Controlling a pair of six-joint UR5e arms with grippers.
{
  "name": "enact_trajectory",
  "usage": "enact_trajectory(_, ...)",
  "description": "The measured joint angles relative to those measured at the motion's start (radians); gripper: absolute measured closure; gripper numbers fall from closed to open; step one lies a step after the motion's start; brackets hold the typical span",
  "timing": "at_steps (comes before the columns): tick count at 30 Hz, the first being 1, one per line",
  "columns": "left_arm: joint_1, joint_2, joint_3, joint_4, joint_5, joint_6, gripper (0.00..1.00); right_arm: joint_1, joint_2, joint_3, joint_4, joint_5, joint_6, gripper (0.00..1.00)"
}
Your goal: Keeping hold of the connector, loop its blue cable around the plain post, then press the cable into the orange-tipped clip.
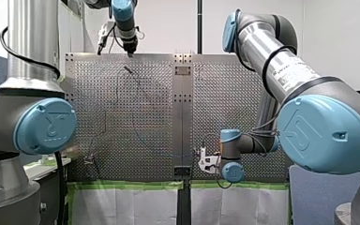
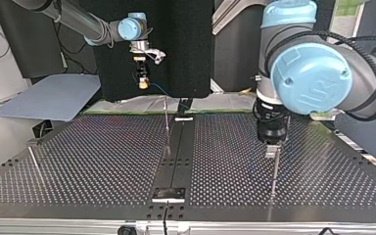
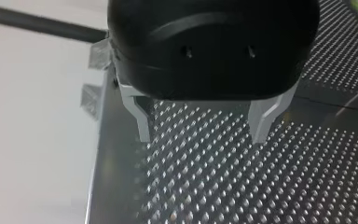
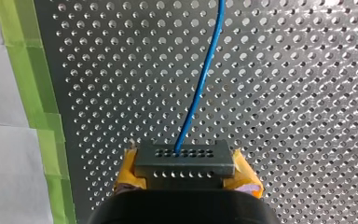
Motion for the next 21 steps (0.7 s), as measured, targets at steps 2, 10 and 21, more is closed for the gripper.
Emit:
enact_trajectory(2,-0.021,-0.019,0.01,0.017,-0.015,0.021,0.0,0.0,0.0,0.0,-0.001,-0.001,0.001,1.0)
enact_trajectory(10,-0.096,-0.092,0.042,0.089,-0.086,0.096,0.0,0.0,0.0,0.0,-0.002,-0.009,0.007,1.0)
enact_trajectory(21,-0.19,-0.187,0.044,0.184,-0.181,0.191,0.0,0.0,0.0,0.0,-0.006,-0.01,0.008,1.0)
